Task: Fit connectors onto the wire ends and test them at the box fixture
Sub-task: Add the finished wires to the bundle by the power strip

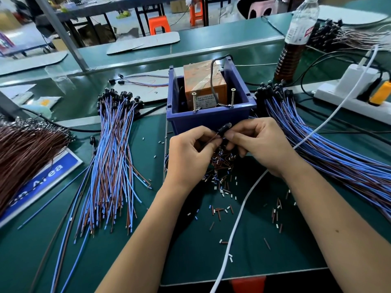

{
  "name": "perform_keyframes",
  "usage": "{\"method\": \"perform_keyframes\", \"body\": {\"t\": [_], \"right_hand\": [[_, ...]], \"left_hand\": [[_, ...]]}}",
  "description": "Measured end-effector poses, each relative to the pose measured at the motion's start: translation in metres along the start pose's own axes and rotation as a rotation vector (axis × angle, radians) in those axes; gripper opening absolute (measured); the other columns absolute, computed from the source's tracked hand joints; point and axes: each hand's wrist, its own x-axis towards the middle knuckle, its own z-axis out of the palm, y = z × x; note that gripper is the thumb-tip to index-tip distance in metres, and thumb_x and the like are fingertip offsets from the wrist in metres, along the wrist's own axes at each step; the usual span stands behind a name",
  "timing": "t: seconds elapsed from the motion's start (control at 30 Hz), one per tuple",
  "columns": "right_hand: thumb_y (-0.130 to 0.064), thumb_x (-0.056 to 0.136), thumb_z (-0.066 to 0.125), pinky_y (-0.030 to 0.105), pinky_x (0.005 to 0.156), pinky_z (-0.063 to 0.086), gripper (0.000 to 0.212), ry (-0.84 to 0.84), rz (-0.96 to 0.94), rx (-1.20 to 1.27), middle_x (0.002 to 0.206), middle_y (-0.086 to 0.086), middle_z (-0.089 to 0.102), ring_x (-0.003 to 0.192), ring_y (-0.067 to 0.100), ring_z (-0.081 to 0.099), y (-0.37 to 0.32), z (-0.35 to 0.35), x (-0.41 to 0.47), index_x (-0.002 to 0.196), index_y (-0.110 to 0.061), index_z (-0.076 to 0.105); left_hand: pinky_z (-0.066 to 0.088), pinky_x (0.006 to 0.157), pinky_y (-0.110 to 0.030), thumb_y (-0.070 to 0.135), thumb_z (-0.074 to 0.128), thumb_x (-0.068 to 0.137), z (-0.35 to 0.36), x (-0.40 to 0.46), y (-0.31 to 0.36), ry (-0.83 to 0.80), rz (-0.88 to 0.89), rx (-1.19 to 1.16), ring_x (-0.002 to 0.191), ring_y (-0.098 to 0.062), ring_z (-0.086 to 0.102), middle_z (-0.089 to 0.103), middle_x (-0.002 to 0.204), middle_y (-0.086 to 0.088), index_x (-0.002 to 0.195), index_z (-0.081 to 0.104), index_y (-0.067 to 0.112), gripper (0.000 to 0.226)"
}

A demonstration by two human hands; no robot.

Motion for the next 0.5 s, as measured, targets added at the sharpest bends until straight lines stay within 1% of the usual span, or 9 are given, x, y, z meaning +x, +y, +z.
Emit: {"method": "perform_keyframes", "body": {"t": [0.07, 0.13, 0.23, 0.3, 0.33, 0.4, 0.5], "right_hand": [[-0.009, 0.095, 0.073, 0.023, 0.051, 0.046, 0.017, -0.005, 0.009, 0.025, 0.069, 0.010, 0.073, 0.049, 0.016, 0.051, 0.000, 0.002, 0.000, 0.081, -0.017, 0.080], [-0.008, 0.096, 0.073, 0.023, 0.048, 0.045, 0.014, 0.029, 0.018, 0.047, 0.065, 0.007, 0.071, 0.047, 0.015, 0.050, 0.000, 0.003, 0.000, 0.084, -0.013, 0.079], [-0.007, 0.095, 0.073, 0.027, 0.045, 0.043, 0.012, 0.168, 0.014, 0.102, 0.060, 0.004, 0.065, 0.042, 0.014, 0.047, 0.000, -0.003, 0.002, 0.084, -0.007, 0.076], [-0.007, 0.094, 0.075, 0.028, 0.045, 0.042, 0.008, 0.198, -0.001, 0.072, 0.061, 0.005, 0.066, 0.041, 0.015, 0.047, 0.001, -0.007, 0.002, 0.086, -0.007, 0.076], [-0.007, 0.093, 0.076, 0.028, 0.044, 0.042, 0.005, 0.180, -0.001, 0.048, 0.063, 0.006, 0.068, 0.042, 0.016, 0.049, 0.001, -0.007, 0.002, 0.089, -0.009, 0.077], [-0.008, 0.092, 0.078, 0.025, 0.041, 0.043, 0.005, 0.107, 0.019, 0.022, 0.067, 0.010, 0.072, 0.044, 0.018, 0.051, 0.002, -0.002, -0.001, 0.094, -0.012, 0.078], [-0.013, 0.094, 0.076, 0.023, 0.040, 0.043, 0.004, -0.009, 0.041, 0.034, 0.070, 0.012, 0.073, 0.040, 0.013, 0.048, 0.002, 0.007, -0.003, 0.096, -0.011, 0.080]], "left_hand": [[0.057, 0.069, -0.037, 0.007, 0.077, 0.087, 0.000, 0.001, 0.000, -0.028, -0.059, -0.043, 0.073, -0.023, 0.069, 0.073, 0.075, 0.002, 0.083, 0.075, 0.019, 0.013], [0.059, 0.072, -0.038, 0.006, 0.075, 0.088, -0.002, 0.002, 0.000, -0.051, -0.086, -0.065, 0.074, -0.022, 0.071, 0.074, 0.075, 0.002, 0.080, 0.074, 0.024, 0.020], [0.055, 0.071, -0.026, 0.004, 0.074, 0.086, -0.007, 0.003, -0.001, -0.030, -0.102, -0.064, 0.069, -0.009, 0.068, 0.074, 0.073, 0.004, 0.078, 0.072, 0.028, 0.025], [0.055, 0.070, -0.023, 0.005, 0.075, 0.085, -0.009, 0.003, 0.000, -0.002, -0.112, -0.078, 0.068, -0.006, 0.069, 0.075, 0.073, 0.007, 0.078, 0.073, 0.028, 0.024], [0.056, 0.070, -0.025, 0.005, 0.076, 0.085, -0.009, 0.003, 0.000, 0.008, -0.117, -0.087, 0.069, -0.007, 0.069, 0.075, 0.072, 0.007, 0.078, 0.073, 0.027, 0.024], [0.059, 0.072, -0.033, 0.005, 0.076, 0.085, -0.007, 0.003, 0.002, 0.010, -0.120, -0.105, 0.070, -0.010, 0.070, 0.075, 0.072, 0.006, 0.078, 0.074, 0.024, 0.021], [0.061, 0.076, -0.041, 0.008, 0.076, 0.085, -0.005, 0.001, 0.004, -0.006, -0.119, -0.152, 0.073, -0.016, 0.073, 0.076, 0.075, 0.002, 0.081, 0.076, 0.018, 0.011]]}}
